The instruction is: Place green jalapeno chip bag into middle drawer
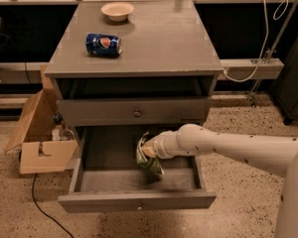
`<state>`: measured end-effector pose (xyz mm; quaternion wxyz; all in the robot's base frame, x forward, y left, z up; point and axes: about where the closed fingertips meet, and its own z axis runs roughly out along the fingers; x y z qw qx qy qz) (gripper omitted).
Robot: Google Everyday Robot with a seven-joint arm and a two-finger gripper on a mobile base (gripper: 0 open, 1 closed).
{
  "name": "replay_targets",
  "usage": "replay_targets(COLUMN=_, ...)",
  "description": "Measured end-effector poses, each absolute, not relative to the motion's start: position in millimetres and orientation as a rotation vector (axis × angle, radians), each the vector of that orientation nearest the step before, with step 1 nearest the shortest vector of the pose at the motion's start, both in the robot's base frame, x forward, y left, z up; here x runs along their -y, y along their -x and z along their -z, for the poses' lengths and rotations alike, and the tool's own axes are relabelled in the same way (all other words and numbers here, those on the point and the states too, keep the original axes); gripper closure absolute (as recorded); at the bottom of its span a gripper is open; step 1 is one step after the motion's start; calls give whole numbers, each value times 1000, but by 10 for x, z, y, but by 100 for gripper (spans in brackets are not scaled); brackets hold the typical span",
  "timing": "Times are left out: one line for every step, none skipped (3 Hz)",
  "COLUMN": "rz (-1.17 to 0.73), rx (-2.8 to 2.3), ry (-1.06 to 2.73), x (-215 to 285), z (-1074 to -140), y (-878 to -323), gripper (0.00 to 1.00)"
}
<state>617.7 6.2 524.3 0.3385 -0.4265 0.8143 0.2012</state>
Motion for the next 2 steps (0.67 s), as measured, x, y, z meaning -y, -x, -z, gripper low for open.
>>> replay_targets(rz=-532, rx=-2144, ry=1049, x=-32, z=-5106, y=-6208, gripper=100)
replay_targets(rz=-567, rx=-2171, ry=987, x=16, z=-4919, y=-6162, gripper=98)
